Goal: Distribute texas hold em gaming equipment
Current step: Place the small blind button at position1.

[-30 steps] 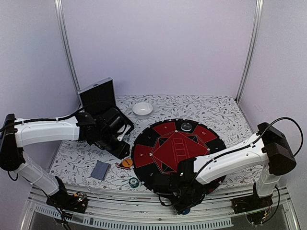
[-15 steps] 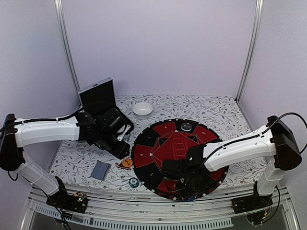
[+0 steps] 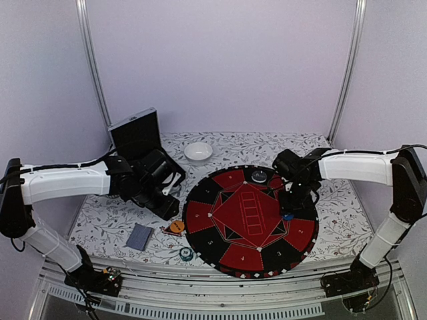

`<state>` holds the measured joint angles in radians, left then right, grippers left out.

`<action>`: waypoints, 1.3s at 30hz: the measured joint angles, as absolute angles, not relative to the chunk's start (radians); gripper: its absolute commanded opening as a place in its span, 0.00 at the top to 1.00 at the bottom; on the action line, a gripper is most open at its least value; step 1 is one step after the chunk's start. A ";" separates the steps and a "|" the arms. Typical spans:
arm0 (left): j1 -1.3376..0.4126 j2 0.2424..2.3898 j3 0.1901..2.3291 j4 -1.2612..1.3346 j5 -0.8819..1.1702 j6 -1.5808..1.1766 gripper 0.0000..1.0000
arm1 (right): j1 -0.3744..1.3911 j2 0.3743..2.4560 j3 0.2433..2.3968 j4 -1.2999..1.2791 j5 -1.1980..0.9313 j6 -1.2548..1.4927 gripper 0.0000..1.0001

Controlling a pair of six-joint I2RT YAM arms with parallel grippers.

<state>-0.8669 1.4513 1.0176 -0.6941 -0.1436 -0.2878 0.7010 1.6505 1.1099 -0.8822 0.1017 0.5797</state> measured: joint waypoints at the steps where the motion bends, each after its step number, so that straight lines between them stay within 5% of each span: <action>1: -0.862 1.451 1.018 -0.694 -0.144 -0.284 0.43 | 0.664 1.650 1.105 -0.876 0.099 0.553 0.64; 10: -0.802 1.468 1.018 -0.693 -0.142 -0.243 0.43 | 0.403 1.709 1.113 -0.837 0.091 0.373 0.63; 16: -0.778 1.476 1.018 -0.693 -0.139 -0.231 0.43 | 0.366 1.811 1.135 -0.822 0.087 0.305 0.54; 27: -0.776 1.476 1.018 -0.693 -0.114 -0.232 0.41 | 0.366 1.819 1.147 -0.841 0.066 0.272 0.01; 33: -0.776 1.476 1.018 -0.695 -0.080 -0.236 0.23 | 0.366 1.795 1.185 -0.872 0.072 0.266 0.01; 39: -0.791 1.485 1.015 -0.696 -0.035 -0.237 0.22 | 0.368 1.686 1.227 -0.863 0.064 0.267 0.01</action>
<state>-0.7906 1.4849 1.0145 -0.6964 -0.0345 -0.2371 0.3676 1.6863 1.2270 -0.8635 0.0639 0.2672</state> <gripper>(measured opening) 0.783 0.989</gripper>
